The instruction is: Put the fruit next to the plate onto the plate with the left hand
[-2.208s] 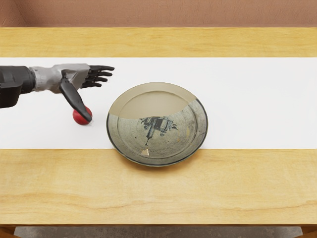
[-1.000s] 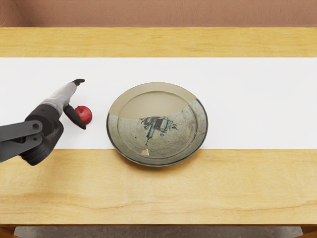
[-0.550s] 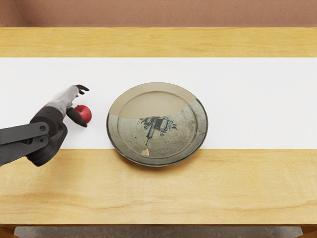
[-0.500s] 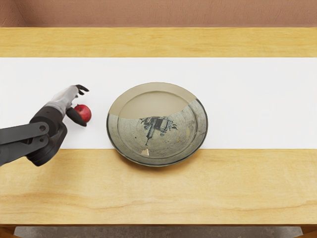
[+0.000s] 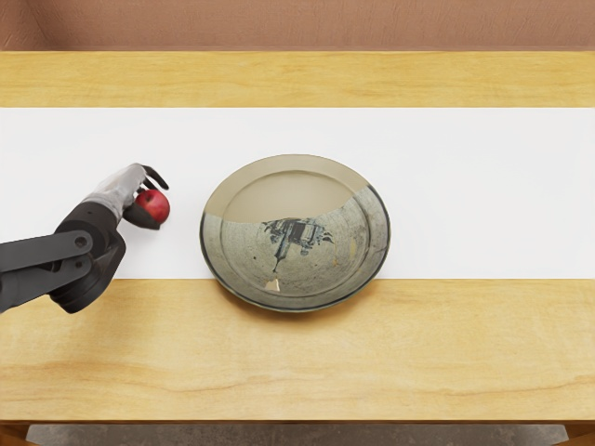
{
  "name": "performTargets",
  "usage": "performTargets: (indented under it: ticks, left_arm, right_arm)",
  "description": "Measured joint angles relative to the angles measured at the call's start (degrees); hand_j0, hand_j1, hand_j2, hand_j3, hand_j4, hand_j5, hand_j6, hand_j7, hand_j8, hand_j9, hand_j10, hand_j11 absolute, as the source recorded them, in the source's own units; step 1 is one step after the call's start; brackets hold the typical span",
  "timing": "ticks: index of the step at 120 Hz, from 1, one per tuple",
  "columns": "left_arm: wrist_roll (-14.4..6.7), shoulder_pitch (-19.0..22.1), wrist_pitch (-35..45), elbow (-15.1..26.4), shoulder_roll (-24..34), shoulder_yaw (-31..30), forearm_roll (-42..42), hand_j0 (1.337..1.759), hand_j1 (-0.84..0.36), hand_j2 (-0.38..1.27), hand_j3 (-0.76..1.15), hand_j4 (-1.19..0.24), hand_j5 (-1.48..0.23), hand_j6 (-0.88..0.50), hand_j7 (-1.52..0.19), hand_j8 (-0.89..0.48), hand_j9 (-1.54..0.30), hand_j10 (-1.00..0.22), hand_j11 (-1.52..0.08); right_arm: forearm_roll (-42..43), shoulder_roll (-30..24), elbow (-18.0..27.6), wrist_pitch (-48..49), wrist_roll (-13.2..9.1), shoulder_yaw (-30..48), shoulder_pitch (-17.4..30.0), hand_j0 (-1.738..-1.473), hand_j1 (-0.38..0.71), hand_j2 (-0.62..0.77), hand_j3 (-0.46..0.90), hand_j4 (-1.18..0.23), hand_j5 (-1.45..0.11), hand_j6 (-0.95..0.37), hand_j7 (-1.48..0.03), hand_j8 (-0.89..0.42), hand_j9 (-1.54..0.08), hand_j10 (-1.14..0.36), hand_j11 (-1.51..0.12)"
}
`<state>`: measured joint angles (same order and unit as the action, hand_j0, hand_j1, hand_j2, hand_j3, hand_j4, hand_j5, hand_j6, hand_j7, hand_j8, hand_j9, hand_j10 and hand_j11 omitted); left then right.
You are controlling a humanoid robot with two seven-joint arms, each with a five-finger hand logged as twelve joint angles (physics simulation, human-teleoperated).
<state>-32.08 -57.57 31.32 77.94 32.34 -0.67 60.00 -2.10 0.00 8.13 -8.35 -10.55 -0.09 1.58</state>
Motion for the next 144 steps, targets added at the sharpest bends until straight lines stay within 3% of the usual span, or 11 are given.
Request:
performTargets:
  ticks: [35,65,72,78,84,100,106,120,144]
  left_arm:
    - [0.1,0.4,-0.3,0.0,0.0,0.1,0.5,1.653,-0.27,0.18,0.0,-0.65,-0.81,-0.43,-0.83,-0.41,-0.85,-0.63,-0.86]
    - [0.1,0.7,-0.3,0.0,0.0,0.0,0.3,1.643,-0.28,0.2,-0.03,-0.58,-0.98,-0.32,-1.02,-0.36,-1.05,-0.73,-1.06]
    - [0.1,0.7,-0.4,0.0,0.0,-0.1,0.1,1.639,-0.27,0.13,0.03,-0.56,-1.02,-0.3,-1.05,-0.36,-1.08,-0.75,-1.09]
    - [0.1,1.1,-0.3,0.1,0.0,-0.1,0.3,1.627,-0.28,-0.01,0.22,-0.54,-1.03,-0.27,-1.07,-0.33,-1.11,-0.77,-1.12]
    - [0.1,0.9,-0.3,0.6,0.2,-0.1,0.2,1.644,-0.28,0.09,0.04,-0.54,-1.04,-0.27,-1.08,-0.33,-1.13,-0.78,-1.14]
    - [0.1,-1.6,-0.7,1.6,1.2,-0.1,-0.5,1.642,-0.32,0.29,0.02,-0.51,-1.15,-0.25,-1.15,-0.35,-1.17,-0.8,-1.18]
    - [0.0,-3.5,-0.9,2.7,3.2,0.0,-0.8,1.641,-0.34,0.36,0.01,-0.49,-1.19,-0.24,-1.16,-0.35,-1.18,-0.81,-1.19]
    - [-0.3,-6.0,-1.8,6.6,6.8,0.1,-1.4,1.639,-0.29,0.28,0.01,-0.48,-1.24,-0.24,-1.17,-0.35,-1.19,-0.82,-1.2]
    - [-0.6,-8.7,-4.9,11.5,6.2,0.8,-1.8,1.64,-0.25,0.22,0.0,-0.51,-1.25,-0.26,-1.2,-0.38,-1.2,-0.83,-1.21]
  right_arm:
    - [0.0,0.0,0.0,0.0,0.0,0.0,0.0,-1.658,-0.35,0.0,0.0,0.0,0.0,0.0,0.0,0.0,0.0,0.0,0.0]
    - [0.0,0.0,0.0,0.0,0.0,0.0,0.0,-1.658,-0.35,0.0,0.0,0.0,0.0,0.0,0.0,0.0,0.0,0.0,0.0]
    - [0.0,0.0,0.0,0.0,0.0,0.0,0.0,-1.658,-0.35,0.0,0.0,0.0,0.0,0.0,0.0,0.0,0.0,0.0,0.0]
    - [0.0,0.0,0.0,0.0,0.0,0.0,0.0,-1.658,-0.35,0.0,0.0,0.0,0.0,0.0,0.0,0.0,0.0,0.0,0.0]
    - [0.0,0.0,0.0,0.0,0.0,0.0,0.0,-1.658,-0.35,0.0,0.0,0.0,0.0,0.0,0.0,0.0,0.0,0.0,0.0]
    - [0.0,0.0,0.0,0.0,0.0,0.0,0.0,-1.658,-0.35,0.0,0.0,0.0,0.0,0.0,0.0,0.0,0.0,0.0,0.0]
    - [0.0,0.0,0.0,0.0,0.0,0.0,0.0,-1.658,-0.35,0.0,0.0,0.0,0.0,0.0,0.0,0.0,0.0,0.0,0.0]
    - [0.0,0.0,0.0,0.0,0.0,0.0,0.0,-1.658,-0.35,0.0,0.0,0.0,0.0,0.0,0.0,0.0,0.0,0.0,0.0]
    - [0.0,0.0,0.0,0.0,0.0,0.0,0.0,-1.658,-0.35,0.0,0.0,0.0,0.0,0.0,0.0,0.0,0.0,0.0,0.0]
